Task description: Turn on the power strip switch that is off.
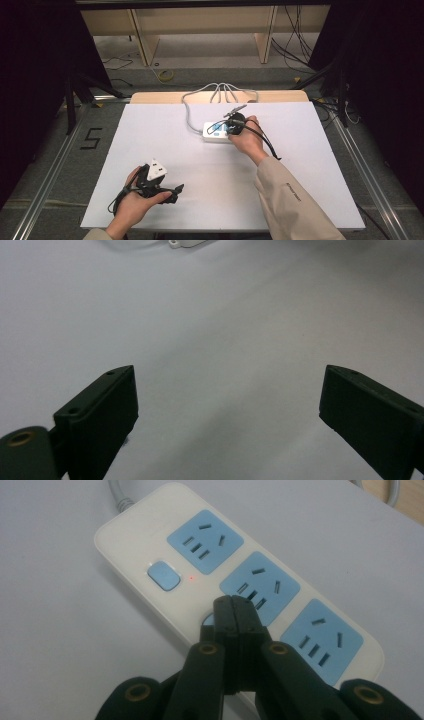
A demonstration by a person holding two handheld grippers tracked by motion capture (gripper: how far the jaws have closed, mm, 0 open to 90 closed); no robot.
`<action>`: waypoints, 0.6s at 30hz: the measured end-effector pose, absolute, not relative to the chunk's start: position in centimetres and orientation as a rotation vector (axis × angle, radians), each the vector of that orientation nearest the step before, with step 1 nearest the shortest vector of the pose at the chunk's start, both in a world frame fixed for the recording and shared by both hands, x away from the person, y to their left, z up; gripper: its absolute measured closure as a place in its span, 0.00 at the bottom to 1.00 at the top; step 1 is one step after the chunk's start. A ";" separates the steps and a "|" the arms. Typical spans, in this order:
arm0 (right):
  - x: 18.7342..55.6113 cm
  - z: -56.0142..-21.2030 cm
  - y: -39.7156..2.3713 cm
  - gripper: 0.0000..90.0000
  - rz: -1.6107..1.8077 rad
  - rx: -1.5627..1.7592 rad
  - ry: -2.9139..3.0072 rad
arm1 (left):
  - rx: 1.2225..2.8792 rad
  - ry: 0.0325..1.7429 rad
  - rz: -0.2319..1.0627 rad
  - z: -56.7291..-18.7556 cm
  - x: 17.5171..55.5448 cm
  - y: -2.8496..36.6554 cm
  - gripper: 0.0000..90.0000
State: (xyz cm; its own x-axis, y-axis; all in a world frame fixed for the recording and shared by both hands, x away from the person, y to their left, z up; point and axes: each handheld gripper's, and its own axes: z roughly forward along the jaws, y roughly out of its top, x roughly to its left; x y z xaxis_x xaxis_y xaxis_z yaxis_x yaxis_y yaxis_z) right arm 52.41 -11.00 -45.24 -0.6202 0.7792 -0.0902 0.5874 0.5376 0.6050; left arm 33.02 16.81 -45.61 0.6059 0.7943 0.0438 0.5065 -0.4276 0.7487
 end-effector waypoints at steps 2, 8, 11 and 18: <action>52.4 -45.2 -11.0 1.00 0.764 1.125 2.429 | 2.115 1.023 0.517 -45.6 33.0 16.8 0.09; 52.4 -45.2 -11.1 1.00 0.770 1.127 2.430 | 2.114 1.023 0.517 -45.6 33.0 16.9 0.09; 52.4 -45.3 -11.1 1.00 0.780 1.130 2.430 | 2.116 1.025 0.517 -45.6 33.0 16.9 0.09; 52.5 -45.3 -11.2 1.00 0.785 1.128 2.429 | 2.112 1.026 0.517 -45.6 33.0 16.9 0.09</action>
State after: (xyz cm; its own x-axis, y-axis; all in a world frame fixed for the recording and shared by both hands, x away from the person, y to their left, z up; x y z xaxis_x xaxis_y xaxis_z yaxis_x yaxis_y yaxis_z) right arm 52.46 -11.19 -45.28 -0.6226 0.7786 -0.0787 0.5854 0.5301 0.6134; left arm 33.02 16.88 -45.62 0.6023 0.7972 0.0417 0.5081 -0.4231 0.7502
